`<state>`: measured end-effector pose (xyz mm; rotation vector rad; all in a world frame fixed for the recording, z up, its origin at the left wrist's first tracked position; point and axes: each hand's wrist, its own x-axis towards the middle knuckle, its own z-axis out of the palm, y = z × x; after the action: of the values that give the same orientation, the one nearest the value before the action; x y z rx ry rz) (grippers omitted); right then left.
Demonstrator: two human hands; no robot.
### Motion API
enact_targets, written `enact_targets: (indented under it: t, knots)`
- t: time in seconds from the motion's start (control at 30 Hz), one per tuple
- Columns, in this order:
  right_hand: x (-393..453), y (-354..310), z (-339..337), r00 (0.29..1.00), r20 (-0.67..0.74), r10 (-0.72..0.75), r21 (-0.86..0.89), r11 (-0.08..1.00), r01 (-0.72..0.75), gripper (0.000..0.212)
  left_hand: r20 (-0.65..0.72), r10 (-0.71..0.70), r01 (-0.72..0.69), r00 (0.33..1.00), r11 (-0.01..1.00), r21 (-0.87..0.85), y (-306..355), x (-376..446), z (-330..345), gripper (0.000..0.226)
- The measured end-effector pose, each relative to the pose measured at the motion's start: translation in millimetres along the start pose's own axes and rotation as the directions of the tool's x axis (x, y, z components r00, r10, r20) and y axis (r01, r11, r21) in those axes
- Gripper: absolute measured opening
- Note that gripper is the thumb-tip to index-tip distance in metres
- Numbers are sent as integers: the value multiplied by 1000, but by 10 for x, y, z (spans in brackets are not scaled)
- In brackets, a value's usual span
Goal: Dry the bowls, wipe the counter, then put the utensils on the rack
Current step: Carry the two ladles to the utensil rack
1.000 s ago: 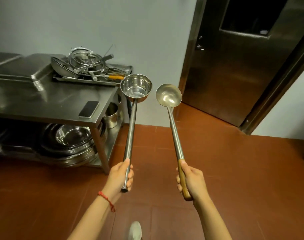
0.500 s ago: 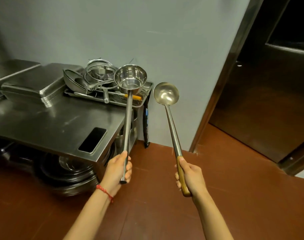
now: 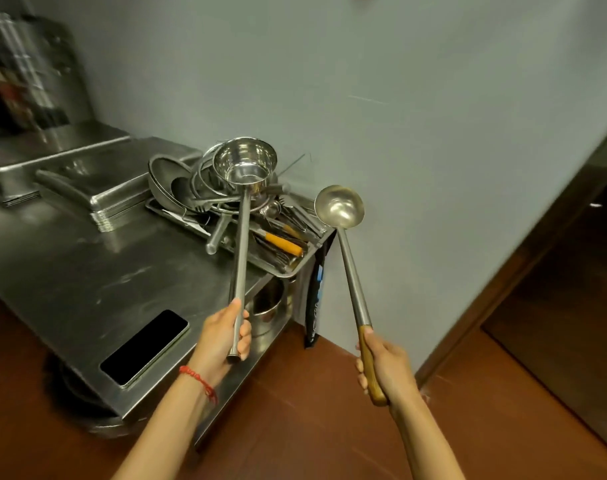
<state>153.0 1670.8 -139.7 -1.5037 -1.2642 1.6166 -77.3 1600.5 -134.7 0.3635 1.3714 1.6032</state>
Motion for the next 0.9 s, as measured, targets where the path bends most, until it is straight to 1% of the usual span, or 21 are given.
enact_targets:
  t: [0.23, 0.5, 0.67, 0.9]
  knots:
    - [975, -395, -85, 996, 94, -7, -68, 998, 14, 42, -125, 18, -22, 992, 999, -30, 297, 772, 417, 31]
    - [1930, -653, 197, 991, 133, -4, -144, 989, 23, 44, -138, -19, 11, 990, 998, -56, 475, 1689, 501, 32]
    - [2336, -715, 323, 991, 132, 12, -152, 988, 8, 43, -169, -29, 23, 985, 999, -37, 471, 1929, 489, 32]
    - [2711, -751, 426, 986, 163, 44, -151, 988, -19, 42, -186, -22, 23, 982, 1000, 5, 463, 1986, 572, 31]
